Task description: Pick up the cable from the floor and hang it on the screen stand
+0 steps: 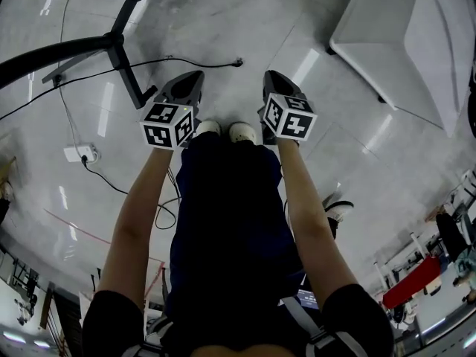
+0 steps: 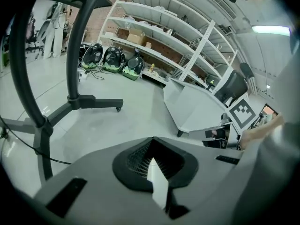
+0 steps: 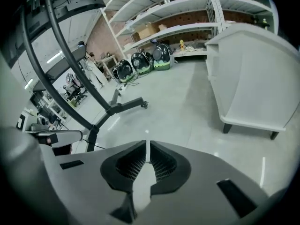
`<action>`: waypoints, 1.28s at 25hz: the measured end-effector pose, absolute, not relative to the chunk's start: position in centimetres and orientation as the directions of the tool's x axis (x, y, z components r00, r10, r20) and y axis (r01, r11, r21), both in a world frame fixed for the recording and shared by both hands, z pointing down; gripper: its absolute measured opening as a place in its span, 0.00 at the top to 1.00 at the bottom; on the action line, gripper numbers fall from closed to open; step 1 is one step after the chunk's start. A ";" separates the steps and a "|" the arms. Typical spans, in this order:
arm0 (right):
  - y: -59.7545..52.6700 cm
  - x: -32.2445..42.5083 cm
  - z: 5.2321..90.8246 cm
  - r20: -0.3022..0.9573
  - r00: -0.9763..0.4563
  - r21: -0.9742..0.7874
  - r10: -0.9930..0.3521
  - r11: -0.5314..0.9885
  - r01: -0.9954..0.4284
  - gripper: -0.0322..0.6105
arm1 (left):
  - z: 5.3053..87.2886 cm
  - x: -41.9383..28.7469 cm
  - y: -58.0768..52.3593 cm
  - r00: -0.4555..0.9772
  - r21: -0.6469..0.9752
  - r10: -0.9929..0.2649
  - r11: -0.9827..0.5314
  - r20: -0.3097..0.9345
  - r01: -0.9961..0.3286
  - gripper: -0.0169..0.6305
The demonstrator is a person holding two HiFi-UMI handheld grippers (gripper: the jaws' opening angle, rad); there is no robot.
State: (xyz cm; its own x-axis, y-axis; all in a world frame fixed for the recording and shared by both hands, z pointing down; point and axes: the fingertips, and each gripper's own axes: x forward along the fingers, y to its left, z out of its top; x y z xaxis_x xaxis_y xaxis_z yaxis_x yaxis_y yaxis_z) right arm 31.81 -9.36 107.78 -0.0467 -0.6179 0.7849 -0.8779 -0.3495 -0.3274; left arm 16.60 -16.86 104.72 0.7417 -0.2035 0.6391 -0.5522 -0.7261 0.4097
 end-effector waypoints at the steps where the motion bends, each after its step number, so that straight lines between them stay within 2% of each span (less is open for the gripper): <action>1: -9.2 31.8 109.1 0.789 -0.052 -0.334 -0.613 -0.357 -0.872 0.91 | 106.0 16.6 -17.0 0.739 0.406 -0.202 -0.728 0.642 -0.552 0.97; 7: -9.6 30.5 116.3 0.797 -0.111 -0.368 -0.593 -0.333 -0.868 0.89 | 113.3 16.2 -17.4 0.729 0.405 -0.169 -0.738 0.663 -0.540 0.97; 21: -11.9 28.2 128.7 0.815 -0.181 -0.422 -0.551 -0.351 -0.836 0.73 | 124.7 17.1 -18.2 0.732 0.413 -0.146 -0.744 0.665 -0.525 0.97; 29: -12.5 27.5 133.3 0.851 -0.116 -0.381 -0.512 -0.450 -0.807 0.69 | 127.7 16.5 -18.0 0.726 0.402 -0.140 -0.755 0.673 -0.518 0.97; 32: -12.5 27.1 134.3 0.866 -0.100 -0.344 -0.490 -0.439 -0.830 0.69 | 128.0 16.7 -17.7 0.732 0.409 -0.136 -0.754 0.668 -0.514 0.97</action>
State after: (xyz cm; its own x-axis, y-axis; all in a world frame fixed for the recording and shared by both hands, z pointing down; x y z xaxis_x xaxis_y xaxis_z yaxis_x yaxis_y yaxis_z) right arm 27.12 -12.48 134.32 -0.0998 -0.4904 0.8658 -0.8303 -0.4385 -0.3441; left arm 16.73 -17.70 128.03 0.7317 -0.1359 0.6680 -0.5136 -0.7542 0.4091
